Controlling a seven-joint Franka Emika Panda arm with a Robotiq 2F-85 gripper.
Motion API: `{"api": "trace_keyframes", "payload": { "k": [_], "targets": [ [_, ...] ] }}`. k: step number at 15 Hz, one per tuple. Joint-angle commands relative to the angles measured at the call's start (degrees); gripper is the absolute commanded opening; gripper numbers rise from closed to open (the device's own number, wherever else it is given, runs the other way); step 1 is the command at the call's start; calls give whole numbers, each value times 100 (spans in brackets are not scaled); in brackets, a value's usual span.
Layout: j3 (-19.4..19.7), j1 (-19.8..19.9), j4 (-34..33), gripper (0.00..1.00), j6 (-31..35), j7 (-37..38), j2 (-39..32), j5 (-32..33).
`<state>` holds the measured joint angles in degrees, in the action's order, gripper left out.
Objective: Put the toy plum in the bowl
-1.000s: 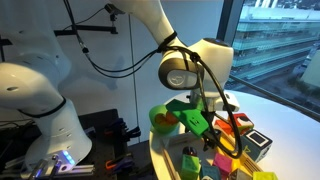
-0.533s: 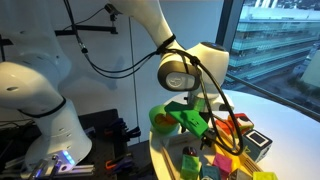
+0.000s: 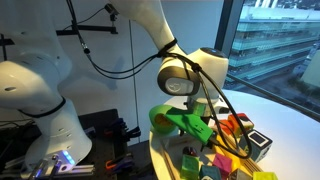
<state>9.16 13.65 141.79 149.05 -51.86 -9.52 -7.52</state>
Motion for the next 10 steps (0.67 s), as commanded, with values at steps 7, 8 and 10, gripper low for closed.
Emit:
{"api": "trace_keyframes", "payload": {
  "k": [7, 8, 10],
  "targets": [
    [-200, 382, -189, 100, 146, -640, -437, -190],
    [-230, 410, -196, 100, 152, -681, -461, -214],
    [-294, 455, -206, 100, 145, -738, -501, -245]
  ]
}}
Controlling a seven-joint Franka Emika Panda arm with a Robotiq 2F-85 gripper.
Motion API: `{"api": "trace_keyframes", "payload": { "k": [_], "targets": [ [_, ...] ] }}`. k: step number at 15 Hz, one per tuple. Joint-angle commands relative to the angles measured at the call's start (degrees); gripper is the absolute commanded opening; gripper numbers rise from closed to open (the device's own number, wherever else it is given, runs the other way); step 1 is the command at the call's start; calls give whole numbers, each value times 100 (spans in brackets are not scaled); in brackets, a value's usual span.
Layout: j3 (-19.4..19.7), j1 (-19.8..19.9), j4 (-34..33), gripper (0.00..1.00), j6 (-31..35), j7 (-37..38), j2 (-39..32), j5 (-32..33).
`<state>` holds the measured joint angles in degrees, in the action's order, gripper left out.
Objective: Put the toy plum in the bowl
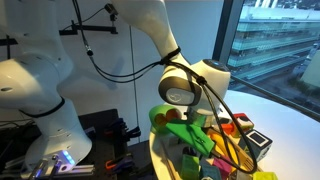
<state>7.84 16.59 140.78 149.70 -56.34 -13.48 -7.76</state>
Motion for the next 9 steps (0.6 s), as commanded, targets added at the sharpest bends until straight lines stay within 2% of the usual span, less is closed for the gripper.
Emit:
{"api": "trace_keyframes", "payload": {
  "k": [1, 2, 3, 4, 9],
  "targets": [
    [-192, 177, -101, 100, 81, -313, -118, -249],
    [-210, 183, -96, 100, 89, -314, -129, -255],
    [-219, 181, -100, 75, 76, -284, -141, -250],
    [-218, 175, -107, 74, 79, -242, -152, -230],
    [-166, 156, -187, 34, 56, -73, -207, -105]
  ]
}}
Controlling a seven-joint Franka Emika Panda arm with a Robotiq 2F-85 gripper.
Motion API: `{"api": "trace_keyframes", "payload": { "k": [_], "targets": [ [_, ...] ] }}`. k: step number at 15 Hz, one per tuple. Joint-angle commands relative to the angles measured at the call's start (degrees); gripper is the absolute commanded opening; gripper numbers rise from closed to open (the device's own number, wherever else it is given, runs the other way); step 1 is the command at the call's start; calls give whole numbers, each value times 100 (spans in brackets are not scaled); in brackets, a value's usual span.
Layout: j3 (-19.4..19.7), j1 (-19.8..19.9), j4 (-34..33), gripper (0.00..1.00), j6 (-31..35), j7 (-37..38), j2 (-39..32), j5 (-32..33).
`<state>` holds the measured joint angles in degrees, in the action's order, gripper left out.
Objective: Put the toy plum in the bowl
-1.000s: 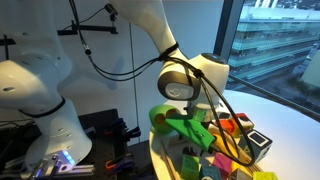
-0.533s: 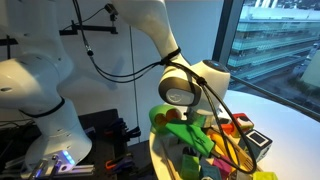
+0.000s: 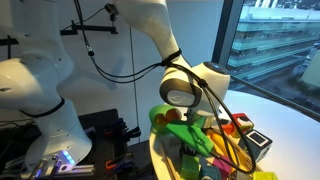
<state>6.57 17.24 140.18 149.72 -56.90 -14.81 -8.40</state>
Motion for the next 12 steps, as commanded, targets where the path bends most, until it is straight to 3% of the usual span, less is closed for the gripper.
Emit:
{"api": "trace_keyframes", "payload": {
  "k": [1, 5, 8, 9, 10, 12],
  "targets": [
    [-34, 89, -140, 29, 61, 3, -75, -35],
    [-8, 74, -184, 22, 37, 96, -55, -5],
    [-12, 77, -189, 1, 15, 82, -10, -8],
    [-9, 73, -185, 0, 29, 87, -3, -1],
    [-13, 78, -179, 25, 33, 64, 7, -4],
    [-15, 84, -172, 27, 35, 29, 20, 5]
  ]
}}
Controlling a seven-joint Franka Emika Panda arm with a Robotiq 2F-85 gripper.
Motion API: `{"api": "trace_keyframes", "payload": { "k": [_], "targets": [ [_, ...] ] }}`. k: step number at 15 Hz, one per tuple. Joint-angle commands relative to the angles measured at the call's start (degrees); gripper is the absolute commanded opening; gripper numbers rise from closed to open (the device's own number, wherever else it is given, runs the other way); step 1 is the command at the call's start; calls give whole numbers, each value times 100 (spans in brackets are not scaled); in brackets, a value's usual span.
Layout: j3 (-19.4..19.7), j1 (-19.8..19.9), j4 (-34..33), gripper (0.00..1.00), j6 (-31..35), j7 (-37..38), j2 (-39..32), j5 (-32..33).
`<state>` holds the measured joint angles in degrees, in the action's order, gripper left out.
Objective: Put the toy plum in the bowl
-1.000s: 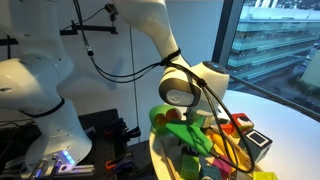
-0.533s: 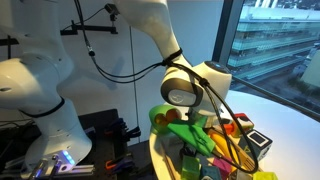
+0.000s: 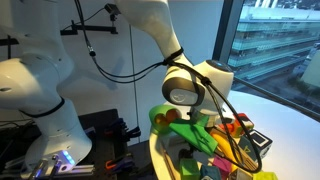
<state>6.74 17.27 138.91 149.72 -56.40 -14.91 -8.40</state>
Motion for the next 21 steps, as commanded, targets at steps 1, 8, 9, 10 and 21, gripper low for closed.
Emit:
{"api": "trace_keyframes", "payload": {
  "k": [1, 8, 9, 10, 21],
  "targets": [
    [-31, 83, -45, 34, 28, -28, 34, 9],
    [-10, 100, -33, 89, -13, -55, 75, 30],
    [-3, 104, -27, 98, -16, -56, 80, 34],
    [2, 110, -23, 100, -22, -62, 85, 39],
    [40, 213, 124, 100, -151, -200, 231, 32]
  ]
}}
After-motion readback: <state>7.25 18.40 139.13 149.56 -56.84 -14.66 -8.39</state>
